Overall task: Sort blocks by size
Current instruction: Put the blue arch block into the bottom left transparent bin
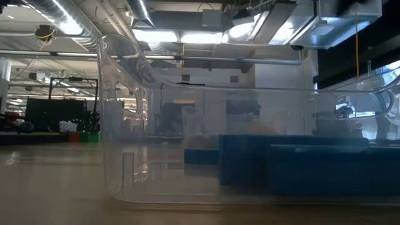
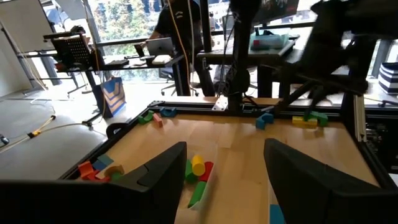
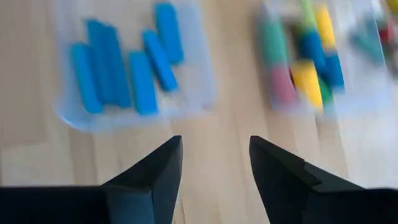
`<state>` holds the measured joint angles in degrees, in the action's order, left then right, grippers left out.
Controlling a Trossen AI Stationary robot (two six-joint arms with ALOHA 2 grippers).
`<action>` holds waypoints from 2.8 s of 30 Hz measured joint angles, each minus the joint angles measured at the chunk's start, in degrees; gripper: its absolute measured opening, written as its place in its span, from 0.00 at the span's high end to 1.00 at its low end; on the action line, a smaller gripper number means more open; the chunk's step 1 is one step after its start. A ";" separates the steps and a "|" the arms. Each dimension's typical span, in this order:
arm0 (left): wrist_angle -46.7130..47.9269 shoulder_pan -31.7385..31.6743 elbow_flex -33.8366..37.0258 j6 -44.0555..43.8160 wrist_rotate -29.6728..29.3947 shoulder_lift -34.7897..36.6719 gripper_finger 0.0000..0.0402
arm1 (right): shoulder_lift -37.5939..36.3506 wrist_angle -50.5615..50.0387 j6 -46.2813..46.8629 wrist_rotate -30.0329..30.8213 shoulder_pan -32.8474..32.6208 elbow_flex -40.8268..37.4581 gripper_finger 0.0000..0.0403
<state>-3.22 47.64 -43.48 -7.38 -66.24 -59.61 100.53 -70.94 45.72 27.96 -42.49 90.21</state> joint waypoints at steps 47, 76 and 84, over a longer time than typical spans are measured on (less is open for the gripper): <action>-0.39 0.00 0.00 1.40 0.00 0.00 0.48 | -18.84 12.26 30.35 -33.14 -6.24 -53.43 0.47; -0.42 -0.07 0.00 1.64 0.02 0.00 0.48 | -18.69 15.01 22.71 -31.63 -6.24 -47.44 0.88; -0.42 -0.07 0.00 1.64 0.02 0.00 0.48 | -18.71 14.76 20.07 -28.72 -6.24 -39.01 0.90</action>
<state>-3.64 47.57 -43.48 -5.74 -66.22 -59.61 81.82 -56.18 65.80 -0.76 -48.73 51.19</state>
